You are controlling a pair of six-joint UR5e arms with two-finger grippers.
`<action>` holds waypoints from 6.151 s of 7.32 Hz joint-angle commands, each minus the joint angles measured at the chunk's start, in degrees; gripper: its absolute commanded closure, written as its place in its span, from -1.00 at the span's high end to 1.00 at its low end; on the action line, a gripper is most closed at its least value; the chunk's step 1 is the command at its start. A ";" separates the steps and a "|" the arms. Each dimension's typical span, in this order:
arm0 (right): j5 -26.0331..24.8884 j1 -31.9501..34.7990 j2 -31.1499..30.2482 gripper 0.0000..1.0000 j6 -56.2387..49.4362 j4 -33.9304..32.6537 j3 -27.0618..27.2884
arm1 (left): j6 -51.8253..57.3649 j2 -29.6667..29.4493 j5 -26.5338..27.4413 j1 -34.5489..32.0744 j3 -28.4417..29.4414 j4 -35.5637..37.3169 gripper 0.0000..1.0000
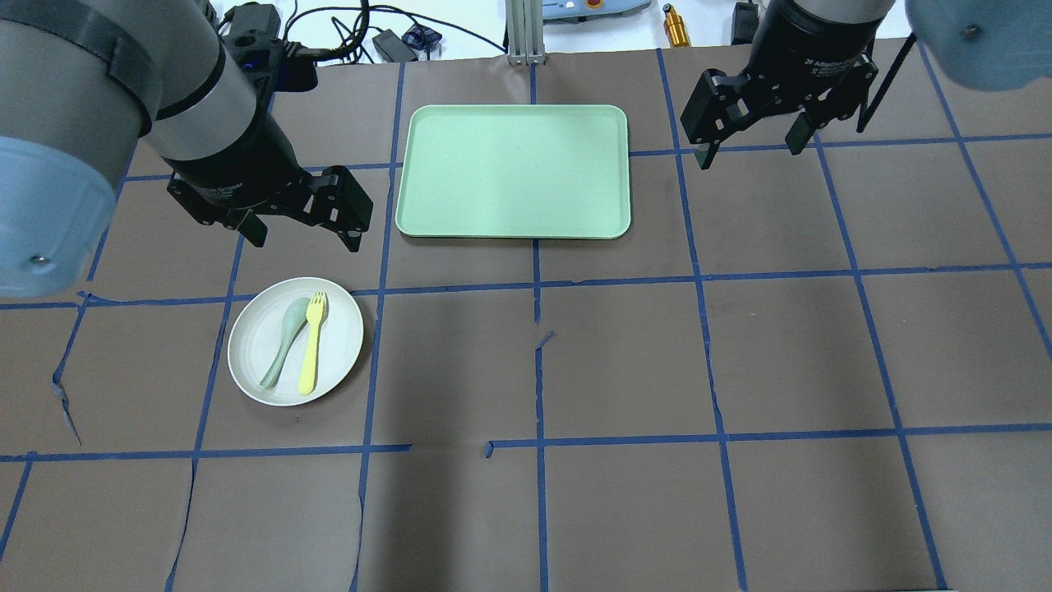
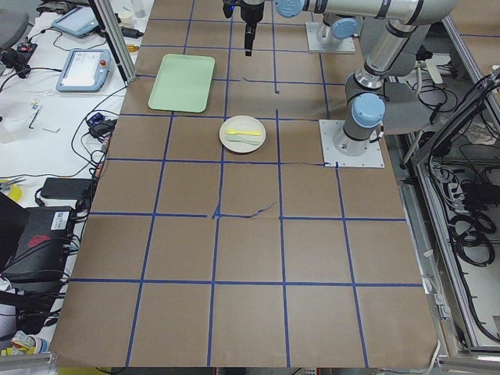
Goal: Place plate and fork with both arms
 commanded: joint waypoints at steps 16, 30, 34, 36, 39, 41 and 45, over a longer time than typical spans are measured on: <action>-4.89 0.83 0.08 1.00 10.68 -0.65 0.77 | 0.00 -0.10 0.00 0.00 -0.03 0.00 1.00; -4.98 0.83 0.08 1.00 10.77 -0.65 0.77 | 1.40 -3.51 -0.26 4.70 -2.04 3.74 1.00; -5.06 0.83 0.08 1.00 10.77 -0.65 0.77 | 20.68 -6.16 -0.53 24.84 -27.22 30.72 0.83; -4.80 0.83 0.08 1.00 10.77 -0.74 0.86 | 27.42 -10.80 -0.97 32.23 -31.14 38.29 0.80; -4.80 0.83 0.17 1.00 10.77 -0.74 0.86 | 26.90 -16.44 -1.23 32.43 -31.14 44.44 0.25; -4.89 0.83 0.17 1.00 10.77 -0.65 0.86 | 24.90 -17.76 -1.93 32.34 -31.14 45.08 -0.50; -5.06 0.83 0.08 1.00 10.77 -0.65 0.86 | 20.75 -18.38 -2.99 32.25 -30.18 44.47 -0.99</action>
